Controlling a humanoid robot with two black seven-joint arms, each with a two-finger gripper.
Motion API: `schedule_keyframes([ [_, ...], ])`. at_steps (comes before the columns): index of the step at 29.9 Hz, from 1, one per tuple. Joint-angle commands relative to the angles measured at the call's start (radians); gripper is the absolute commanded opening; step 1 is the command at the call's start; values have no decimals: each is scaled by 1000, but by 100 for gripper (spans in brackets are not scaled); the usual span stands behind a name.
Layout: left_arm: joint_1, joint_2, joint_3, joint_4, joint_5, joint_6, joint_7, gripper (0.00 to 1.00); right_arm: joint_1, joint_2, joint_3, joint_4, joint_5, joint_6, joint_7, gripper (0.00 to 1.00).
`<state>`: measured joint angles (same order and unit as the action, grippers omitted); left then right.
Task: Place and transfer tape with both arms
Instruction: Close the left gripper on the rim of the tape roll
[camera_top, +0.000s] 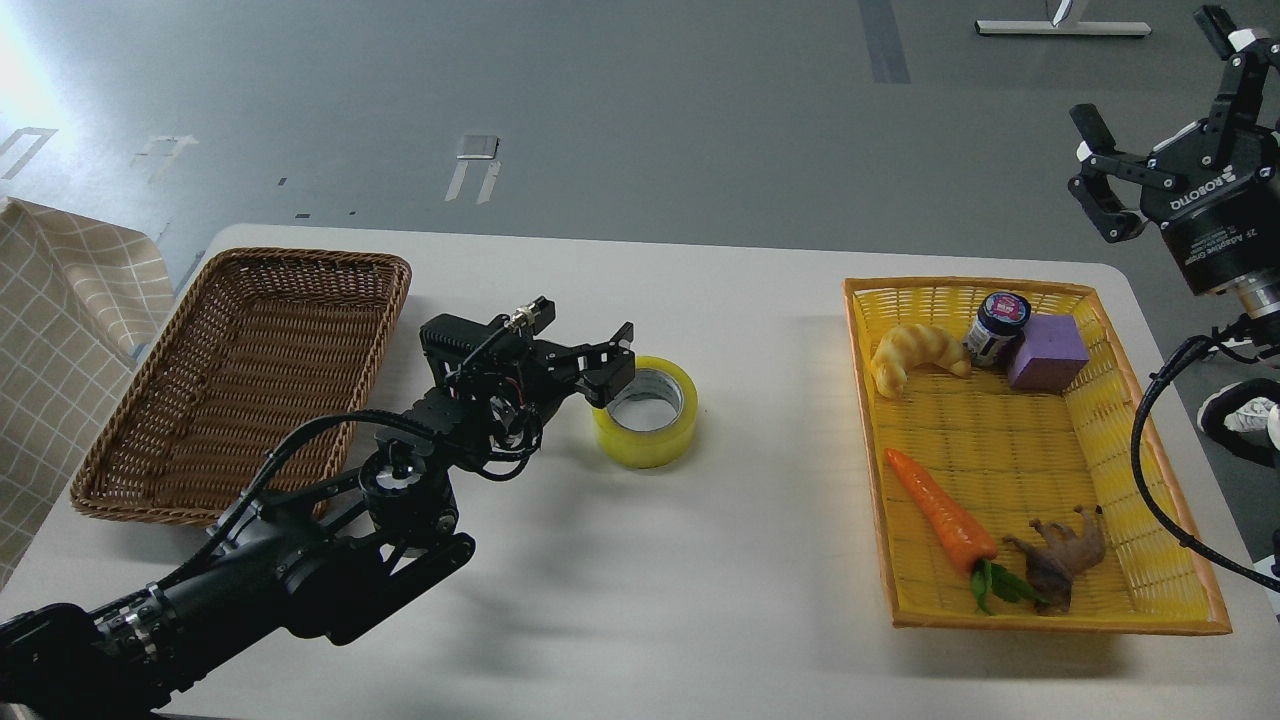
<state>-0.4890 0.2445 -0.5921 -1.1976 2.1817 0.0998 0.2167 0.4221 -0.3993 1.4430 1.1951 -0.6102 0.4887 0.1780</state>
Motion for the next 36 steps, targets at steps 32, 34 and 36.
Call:
schedule_keyframes([
  [32, 29, -70, 52, 124, 0, 0, 0, 93, -46, -3, 30, 1, 0, 0, 0, 100],
  [34, 29, -71, 52, 136, 0, 0, -2, 89, -52, -4, 37, 1, 0, 0, 0, 100],
  [36, 29, -73, 52, 138, 0, 0, -2, 83, -55, -4, 40, 1, 0, 0, 0, 100],
])
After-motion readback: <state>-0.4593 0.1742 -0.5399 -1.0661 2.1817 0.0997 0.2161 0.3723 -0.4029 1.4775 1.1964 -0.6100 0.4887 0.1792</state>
